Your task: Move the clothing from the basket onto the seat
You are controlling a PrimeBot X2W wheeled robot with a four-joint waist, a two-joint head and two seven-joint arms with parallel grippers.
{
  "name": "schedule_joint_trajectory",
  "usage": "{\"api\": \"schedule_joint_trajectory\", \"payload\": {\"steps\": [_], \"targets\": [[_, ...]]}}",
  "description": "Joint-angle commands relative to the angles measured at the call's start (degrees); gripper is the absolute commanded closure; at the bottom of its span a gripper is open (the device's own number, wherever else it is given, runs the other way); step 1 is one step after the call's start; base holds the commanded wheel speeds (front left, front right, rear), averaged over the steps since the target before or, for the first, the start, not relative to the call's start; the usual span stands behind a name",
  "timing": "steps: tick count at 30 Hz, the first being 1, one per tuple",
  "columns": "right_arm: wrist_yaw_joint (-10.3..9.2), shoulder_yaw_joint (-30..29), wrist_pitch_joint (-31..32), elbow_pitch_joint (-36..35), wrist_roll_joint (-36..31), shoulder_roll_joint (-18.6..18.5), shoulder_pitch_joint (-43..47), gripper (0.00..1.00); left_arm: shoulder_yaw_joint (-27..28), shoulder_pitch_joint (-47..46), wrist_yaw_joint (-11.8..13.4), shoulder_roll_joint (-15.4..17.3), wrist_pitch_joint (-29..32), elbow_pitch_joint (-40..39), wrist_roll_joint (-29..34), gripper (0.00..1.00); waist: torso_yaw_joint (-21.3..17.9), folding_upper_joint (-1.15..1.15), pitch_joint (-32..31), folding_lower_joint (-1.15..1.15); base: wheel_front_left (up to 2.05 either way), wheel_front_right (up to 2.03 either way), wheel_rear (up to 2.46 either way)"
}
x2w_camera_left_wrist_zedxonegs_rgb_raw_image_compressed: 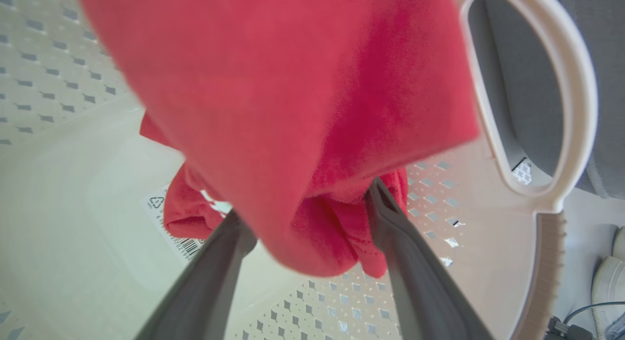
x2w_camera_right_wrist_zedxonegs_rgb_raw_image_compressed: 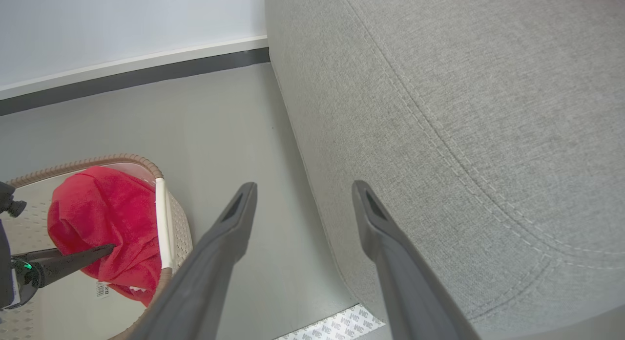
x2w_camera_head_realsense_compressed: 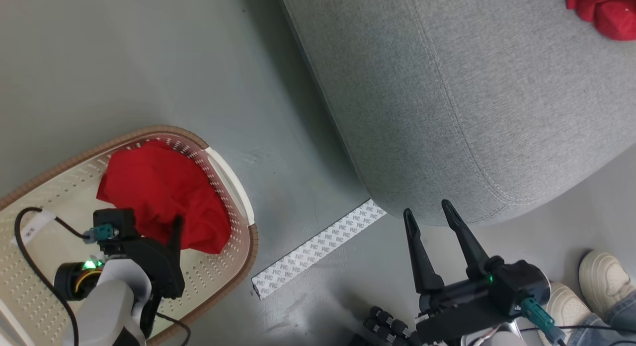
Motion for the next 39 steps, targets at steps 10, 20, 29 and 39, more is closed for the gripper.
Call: {"api": "schedule_joint_trajectory", "payload": {"steps": [10,20,29,39], "targets": [[0.02,-1.77,-0.29,-2.35,-0.65,0.21,3.6,0.0,0.47,-6.57,1.57,-1.16,-2.78,6.84,-0.3,0.53,0.81,-0.01,2.28,-0.01,0.0,0.0,0.0],[0.02,0.98,-0.28,-1.06,-0.07,0.21,1.28,0.0,-0.83,-8.68,-1.47,-1.0,-5.0,11.26,-0.58,1.0,0.68,-0.01,0.82,-0.01,0.0,0.0,0.0],[0.02,1.13,-0.26,1.78,-2.18,0.17,-0.19,0.0,-3.25,-5.5,-3.58,-3.38,-8.97,11.51,0.01,1.0,4.56,-0.01,-6.04,-0.01,0.0,0.0,0.0],[0.02,0.26,1.39,5.03,-5.8,0.1,1.33,0.0,-5.07,-0.38,-5.82,-5.72,-10.54,5.85,-3.45,1.0,12.92,-0.01,-20.37,-0.01,0.0,0.0,0.0]]}}
